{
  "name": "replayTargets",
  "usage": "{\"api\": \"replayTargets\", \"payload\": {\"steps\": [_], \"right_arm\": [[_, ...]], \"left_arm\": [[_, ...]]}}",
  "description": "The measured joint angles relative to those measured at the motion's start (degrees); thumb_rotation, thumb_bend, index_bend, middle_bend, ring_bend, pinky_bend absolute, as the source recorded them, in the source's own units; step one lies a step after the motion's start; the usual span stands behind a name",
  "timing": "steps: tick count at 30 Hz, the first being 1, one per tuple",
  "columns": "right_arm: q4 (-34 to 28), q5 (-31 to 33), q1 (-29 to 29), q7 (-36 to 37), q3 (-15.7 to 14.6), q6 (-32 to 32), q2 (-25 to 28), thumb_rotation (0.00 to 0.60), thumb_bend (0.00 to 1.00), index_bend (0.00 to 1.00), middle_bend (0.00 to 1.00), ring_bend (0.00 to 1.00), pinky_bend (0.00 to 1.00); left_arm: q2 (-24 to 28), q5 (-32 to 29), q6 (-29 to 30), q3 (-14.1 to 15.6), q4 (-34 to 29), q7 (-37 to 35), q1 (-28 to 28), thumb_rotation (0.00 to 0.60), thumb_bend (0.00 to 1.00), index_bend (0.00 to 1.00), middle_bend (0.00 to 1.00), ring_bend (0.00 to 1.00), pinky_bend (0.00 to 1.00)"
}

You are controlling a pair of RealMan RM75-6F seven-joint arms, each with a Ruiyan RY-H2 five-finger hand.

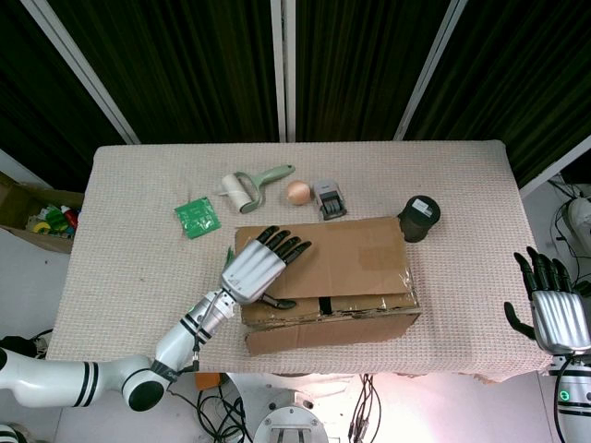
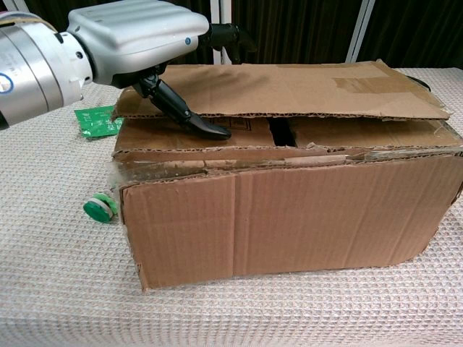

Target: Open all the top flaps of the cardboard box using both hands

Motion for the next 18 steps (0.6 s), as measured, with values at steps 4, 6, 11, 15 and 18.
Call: {"api": "replayTargets", "payload": {"steps": [4,6,11,15,18], "right_arm": [[-0.03,-0.06,0.03,0.08,-0.04,-0.07,0.12,0.6,0.33,0.0,0.0,0.0,0.0],[-0.07,-0.16,-0.01,0.15,-0.03,0.08,0.2,0.6,0.33,0.0,0.0,0.0,0.0],[-0.02,-0.31,-0.19,0.37,-0.16,0.32,0.34,0.6,0.33,0.0,0.0,0.0,0.0],[0.24,-0.3,-0.5,0.75,-0.21,0.71,0.38,0.6,0.33,0.0,0.0,0.0,0.0],[0.28,-0.4,-0.55,0.86,-0.25,0.79,0.35,0.6,0.33,0.0,0.0,0.0,0.0]], "left_arm": [[-0.01,-0.26,0.49,0.3,-0.15,0.27,-0.26,0.285,0.11,0.11,0.17,0.14,0.18],[-0.01,-0.41,0.72,0.38,-0.25,0.62,-0.44,0.288,0.13,0.11,0.17,0.14,0.18],[-0.07,-0.73,1.47,0.66,-0.47,1.58,-0.76,0.327,0.16,0.11,0.17,0.14,0.18],[-0.42,-0.6,2.1,0.99,-0.16,2.83,-1.09,0.369,0.16,0.11,0.17,0.14,0.18],[-1.02,0.17,3.3,1.24,0.5,3.83,-1.18,0.418,0.16,0.11,0.17,0.14,0.18]]}}
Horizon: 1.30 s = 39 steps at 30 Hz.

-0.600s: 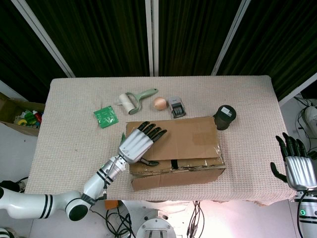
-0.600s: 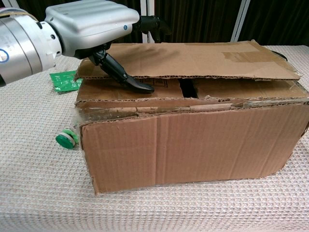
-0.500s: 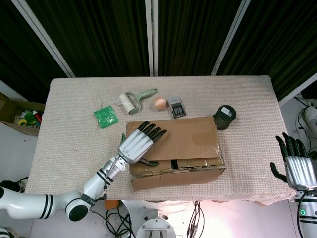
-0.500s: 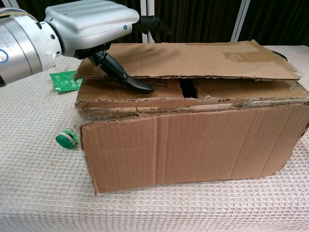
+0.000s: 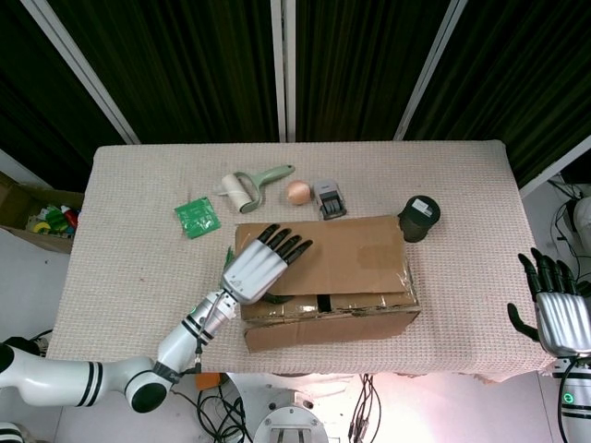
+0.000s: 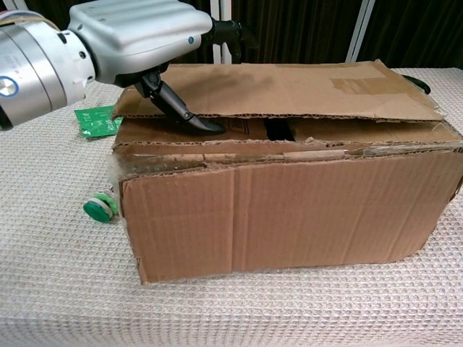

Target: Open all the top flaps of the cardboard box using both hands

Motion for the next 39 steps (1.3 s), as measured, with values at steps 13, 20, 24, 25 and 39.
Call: {"api": "replayTargets", "payload": {"steps": [13,20,24,25,39], "right_arm": [[-0.07,-0.07,0.43,-0.17,0.06,-0.64,-0.1,0.6,0.33,0.0,0.0,0.0,0.0],[-0.17,-0.16,0.36,-0.24,0.09,-0.38,-0.04,0.6,0.33,0.0,0.0,0.0,0.0],[-0.16,-0.08,0.36,-0.39,0.04,-0.48,-0.09,0.6,0.33,0.0,0.0,0.0,0.0],[-0.15,-0.01,0.38,-0.41,0.04,-0.58,-0.13,0.6,0.33,0.0,0.0,0.0,0.0],[-0.07,0.44,0.33,-0.39,0.13,-0.69,-0.16,0.6,0.33,0.0,0.0,0.0,0.0]], "left_arm": [[-1.2,6.66,7.22,-0.3,1.58,-0.87,1.7,0.515,0.32,0.11,0.18,0.14,0.18],[-2.11,8.23,9.18,-2.37,3.48,-2.69,1.48,0.594,0.42,0.11,0.2,0.14,0.18],[-3.82,11.42,11.38,-4.04,8.51,-5.22,0.76,0.6,0.47,0.11,0.2,0.14,0.18],[-4.38,12.2,11.89,-4.77,10.41,-6.46,0.37,0.6,0.47,0.11,0.2,0.14,0.18],[-7.55,4.49,8.55,-16.2,27.14,-8.37,-7.23,0.6,0.35,0.07,0.02,0.1,0.18]]}}
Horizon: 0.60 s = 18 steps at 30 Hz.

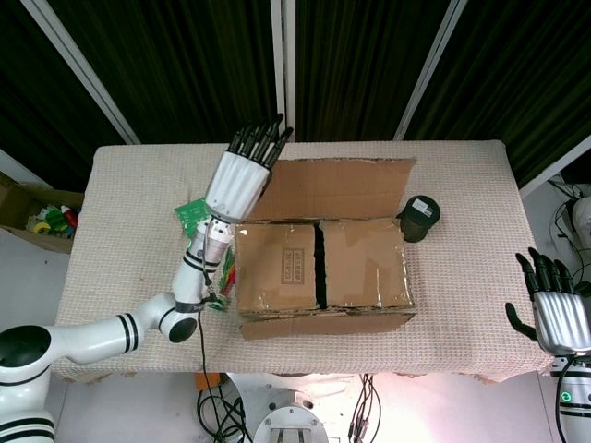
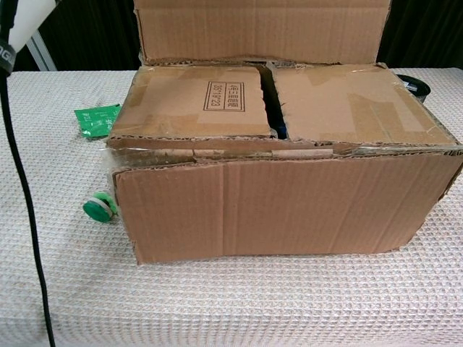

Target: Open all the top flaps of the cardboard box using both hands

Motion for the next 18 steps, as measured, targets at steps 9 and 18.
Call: {"api": "replayTargets", "payload": {"steps": [9,18], "right_arm": [[0.2,-0.5,0.31,0.24,-0.01,-0.21,-0.1,0.6,0.33,0.0,0.0,0.0,0.0],[0.46,-5.42,1.4,2.23,-0.4,0.61,0.52,0.6,0.29,0.0,0.0,0.0,0.0]], "left_arm": [[4.31,-5.02,-0.35,0.28,-7.2,1.61,2.45,0.293,0.0,0.09,0.12,0.1,0.18],[17.6,-13.68,-3.43,2.51,-25.75,-1.5,9.74,0.145,0.0,0.12,0.17,0.12,0.18]]}}
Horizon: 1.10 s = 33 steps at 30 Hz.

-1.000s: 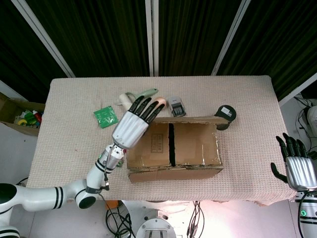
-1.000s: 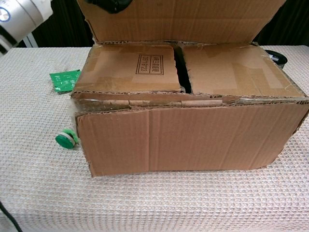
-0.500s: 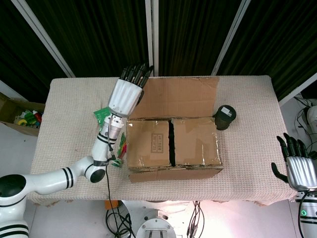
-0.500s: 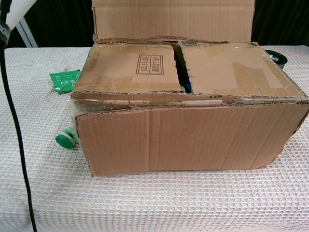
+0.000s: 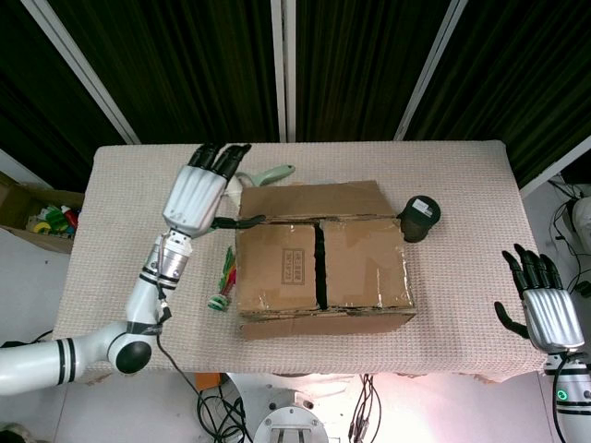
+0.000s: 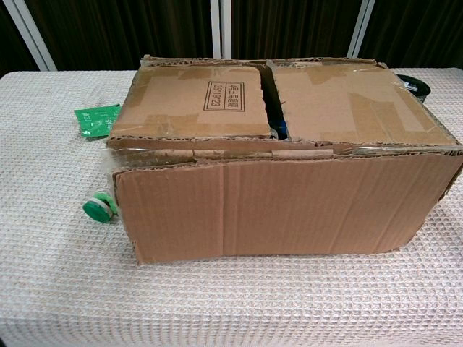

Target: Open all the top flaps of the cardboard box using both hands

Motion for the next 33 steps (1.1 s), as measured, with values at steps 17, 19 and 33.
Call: {"api": "replayTargets", "payload": {"steps": [17,19,33], "right_arm": [[-12.87,-15.79,20.1,-2.86,2.96,-16.73,10.41,0.6,0.85,0.2,0.15,0.0,0.0],[-14.53,-15.58,22.85,-3.51,3.48,-21.64,10.91,0.6,0.91,0.26,0.18,0.0,0.0],[-17.55,-6.83,37.81,-8.78,6.6,-41.69,6.8,0.6,1.0,0.31,0.23,0.0,0.0]], "left_arm": [[14.32,6.76,11.8,14.22,1.83,-15.43,21.72,0.307,0.01,0.14,0.17,0.12,0.18],[14.68,6.97,12.37,14.99,3.42,-19.02,23.52,0.308,0.01,0.14,0.17,0.12,0.18],[14.8,8.79,13.31,16.52,8.37,-26.87,28.61,0.307,0.01,0.14,0.17,0.12,0.18]]}}
